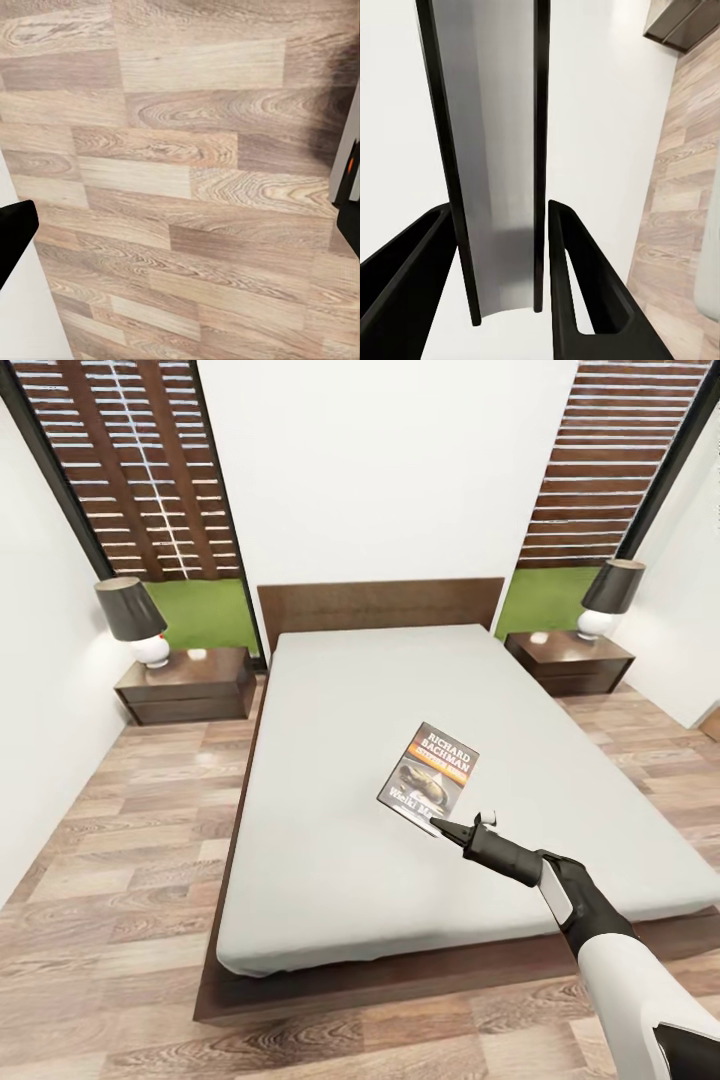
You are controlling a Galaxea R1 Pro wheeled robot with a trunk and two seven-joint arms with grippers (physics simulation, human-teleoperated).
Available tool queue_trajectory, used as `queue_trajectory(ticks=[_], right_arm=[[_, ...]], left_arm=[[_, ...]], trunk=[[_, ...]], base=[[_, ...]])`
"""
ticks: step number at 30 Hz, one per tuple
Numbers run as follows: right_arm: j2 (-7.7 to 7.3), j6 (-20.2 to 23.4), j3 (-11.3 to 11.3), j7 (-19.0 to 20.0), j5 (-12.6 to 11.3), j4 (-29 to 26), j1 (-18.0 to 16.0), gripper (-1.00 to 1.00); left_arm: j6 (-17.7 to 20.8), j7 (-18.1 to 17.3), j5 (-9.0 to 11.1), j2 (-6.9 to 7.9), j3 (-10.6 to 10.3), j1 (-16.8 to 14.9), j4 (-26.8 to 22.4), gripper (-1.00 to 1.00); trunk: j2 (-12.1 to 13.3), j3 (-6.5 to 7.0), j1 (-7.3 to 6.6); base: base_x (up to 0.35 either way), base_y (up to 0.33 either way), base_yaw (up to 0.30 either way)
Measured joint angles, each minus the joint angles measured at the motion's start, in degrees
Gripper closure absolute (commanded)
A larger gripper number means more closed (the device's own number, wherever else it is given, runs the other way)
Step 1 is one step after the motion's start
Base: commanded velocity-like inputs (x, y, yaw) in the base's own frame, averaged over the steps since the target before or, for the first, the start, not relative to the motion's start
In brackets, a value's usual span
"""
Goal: In the bedroom, move the book from the bed onto either nightstand, and place the two sandals side by side next to the bed.
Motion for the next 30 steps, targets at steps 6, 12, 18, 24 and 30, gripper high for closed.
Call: queue_trajectory(ticks=[6, 12, 18, 24, 30], right_arm=[[0.0, 0.0, 0.0, 0.0, 0.0, 0.0, 0.0, 1.0], [0.0, 0.0, 0.0, 0.0, 0.0, 0.0, 0.0, 1.0], [0.0, -0.1, 0.0, 0.1, 0.0, 0.0, 0.0, 1.0], [0.0, -0.2, 0.0, 0.1, 0.0, 0.0, 0.0, 1.0], [0.04, -0.2, 0.1, 0.1, 0.0, 0.0, 0.0, 1.0]], left_arm=[[0.0, 0.0, 0.0, 0.0, 0.0, 0.0, 0.0, -1.0], [0.0, 0.0, 0.0, 0.0, 0.0, 0.0, 0.0, -1.0], [0.0, 0.0, 0.0, 0.0, 0.0, 0.0, 0.0, -1.0], [0.0, 0.0, 0.0, 0.0, 0.0, 0.0, 0.0, -1.0], [0.0, 0.0, 0.0, 0.0, 0.0, 0.0, 0.0, -1.0]], trunk=[[0.0, 0.56, 0.0], [0.0, 1.11, 0.0], [0.0, 1.67, 0.0], [0.0, 2.23, 0.0], [0.0, 2.78, 0.0]], base=[[0.0, 0.0, 0.0], [0.0, 0.0, 0.0], [0.0, 0.0, 0.0], [0.0, 0.0, 0.0], [0.0, 0.0, 0.0]])
